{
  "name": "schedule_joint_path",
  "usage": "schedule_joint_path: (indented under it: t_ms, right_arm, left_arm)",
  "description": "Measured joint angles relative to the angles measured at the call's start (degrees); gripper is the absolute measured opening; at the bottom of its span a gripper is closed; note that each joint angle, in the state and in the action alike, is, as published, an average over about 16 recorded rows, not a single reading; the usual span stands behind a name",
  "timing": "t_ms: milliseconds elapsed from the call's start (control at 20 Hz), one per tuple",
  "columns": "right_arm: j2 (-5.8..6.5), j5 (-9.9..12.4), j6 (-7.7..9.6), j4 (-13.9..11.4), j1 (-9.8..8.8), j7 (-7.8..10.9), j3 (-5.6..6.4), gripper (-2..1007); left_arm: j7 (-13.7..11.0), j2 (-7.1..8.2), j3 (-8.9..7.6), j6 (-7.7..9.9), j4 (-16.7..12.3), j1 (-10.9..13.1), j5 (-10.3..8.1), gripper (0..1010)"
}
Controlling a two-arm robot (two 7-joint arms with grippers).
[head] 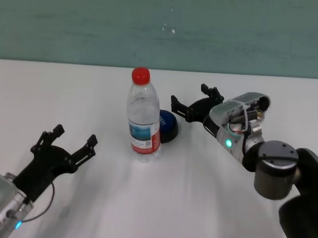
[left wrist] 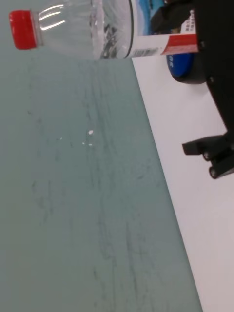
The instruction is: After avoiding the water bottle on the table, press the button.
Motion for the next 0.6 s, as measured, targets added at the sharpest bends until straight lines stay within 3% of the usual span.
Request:
schedule_joint_path:
  t_ms: [600]
  right_arm:
    - [0.44,-2.69,1.38,-9.46,-7.06,-3.24,1.84,1004]
  left_arm:
    - [0.00,0.00,0.00,0.00,0.00,0.00,0.00,1010]
